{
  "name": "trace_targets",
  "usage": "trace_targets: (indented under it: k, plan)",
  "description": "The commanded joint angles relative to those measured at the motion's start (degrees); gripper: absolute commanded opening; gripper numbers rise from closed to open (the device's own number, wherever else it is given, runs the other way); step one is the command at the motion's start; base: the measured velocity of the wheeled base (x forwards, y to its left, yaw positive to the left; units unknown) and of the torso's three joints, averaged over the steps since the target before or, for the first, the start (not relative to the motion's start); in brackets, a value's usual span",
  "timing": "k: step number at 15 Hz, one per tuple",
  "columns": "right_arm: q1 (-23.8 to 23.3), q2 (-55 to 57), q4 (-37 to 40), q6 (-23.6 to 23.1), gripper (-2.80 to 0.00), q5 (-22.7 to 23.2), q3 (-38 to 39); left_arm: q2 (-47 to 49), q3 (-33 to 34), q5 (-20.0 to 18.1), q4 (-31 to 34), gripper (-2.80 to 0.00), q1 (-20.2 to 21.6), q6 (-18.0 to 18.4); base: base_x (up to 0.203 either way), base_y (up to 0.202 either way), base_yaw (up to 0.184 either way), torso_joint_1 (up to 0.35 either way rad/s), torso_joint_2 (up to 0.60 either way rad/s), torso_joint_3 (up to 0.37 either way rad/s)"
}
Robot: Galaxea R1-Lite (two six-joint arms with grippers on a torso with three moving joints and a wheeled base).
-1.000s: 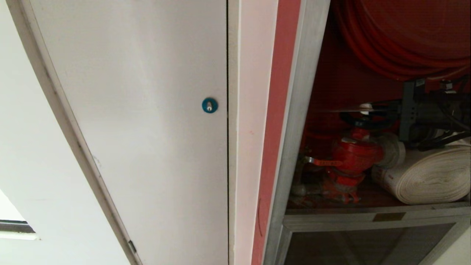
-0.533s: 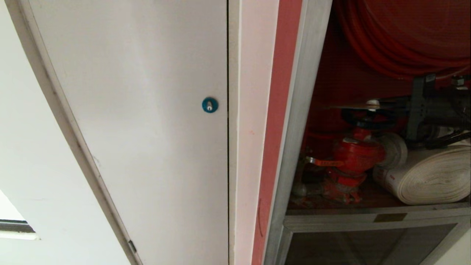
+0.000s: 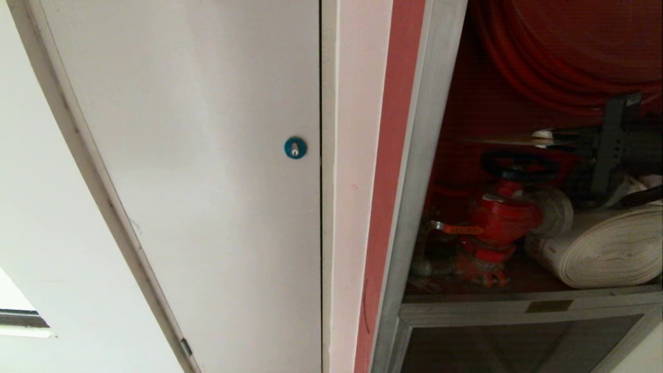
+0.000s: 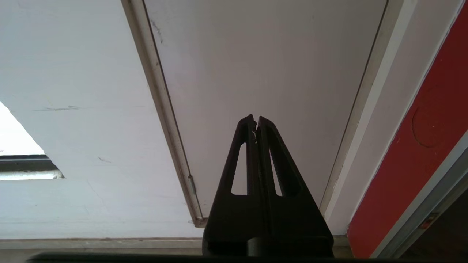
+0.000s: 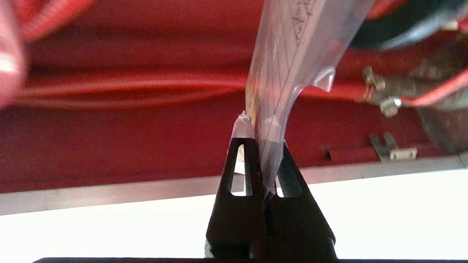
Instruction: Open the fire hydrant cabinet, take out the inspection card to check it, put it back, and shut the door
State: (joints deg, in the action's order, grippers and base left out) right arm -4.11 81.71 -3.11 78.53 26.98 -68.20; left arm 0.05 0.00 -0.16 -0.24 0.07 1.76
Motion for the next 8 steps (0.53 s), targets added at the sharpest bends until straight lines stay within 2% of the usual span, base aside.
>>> trace_targets:
  k: [1,5,8]
  plan:
    - [0.4,0.6,0.0,0.3,-2.8,-1.5,-0.6,0.0,0.1,0.0,0.0,-2.8,0.0,0.0,0.0,0.0,0.0,0.0,0.0,0.0]
    - [6.3,0.9,0.3,-0.2,-2.8,-11.3,-0.2,0.0,0.2,0.0,0.0,-2.8,0.0,0.0,0.0,0.0,0.0,0.0,0.0,0.0]
    - [8.9,1.2,0.3,-1.5,-2.8,-14.8,-0.2,0.0,0.1,0.0,0.0,-2.8,0.0,0.0,0.0,0.0,0.0,0.0,0.0,0.0]
